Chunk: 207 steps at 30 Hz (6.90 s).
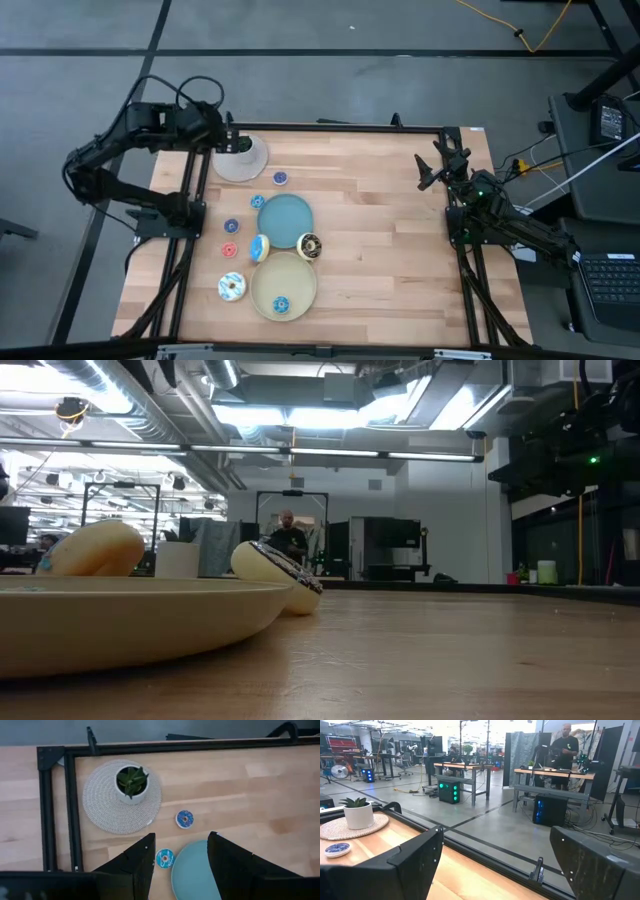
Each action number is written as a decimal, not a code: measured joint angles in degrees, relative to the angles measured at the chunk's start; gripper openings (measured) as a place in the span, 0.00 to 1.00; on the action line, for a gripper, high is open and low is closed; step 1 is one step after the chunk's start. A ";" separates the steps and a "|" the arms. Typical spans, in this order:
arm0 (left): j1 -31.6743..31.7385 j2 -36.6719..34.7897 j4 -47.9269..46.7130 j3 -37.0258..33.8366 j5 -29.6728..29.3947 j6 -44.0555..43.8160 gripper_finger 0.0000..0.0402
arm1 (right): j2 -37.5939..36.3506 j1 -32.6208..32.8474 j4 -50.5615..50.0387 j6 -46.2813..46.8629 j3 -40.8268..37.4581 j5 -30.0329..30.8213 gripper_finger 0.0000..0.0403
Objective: Pick & Place donuts
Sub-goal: Put the left small blue donut on the gray plate
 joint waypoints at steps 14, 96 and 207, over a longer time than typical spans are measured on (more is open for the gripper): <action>14.01 2.68 0.01 0.00 8.80 14.30 0.43 | 0.00 0.01 -0.01 0.00 0.02 0.00 0.91; -8.41 -3.37 19.63 -49.97 16.93 29.14 0.43 | -0.02 0.02 0.00 0.00 0.00 0.00 0.91; -22.77 4.51 33.58 -57.78 16.31 25.43 0.01 | -0.02 0.01 -0.01 0.00 0.00 0.00 0.91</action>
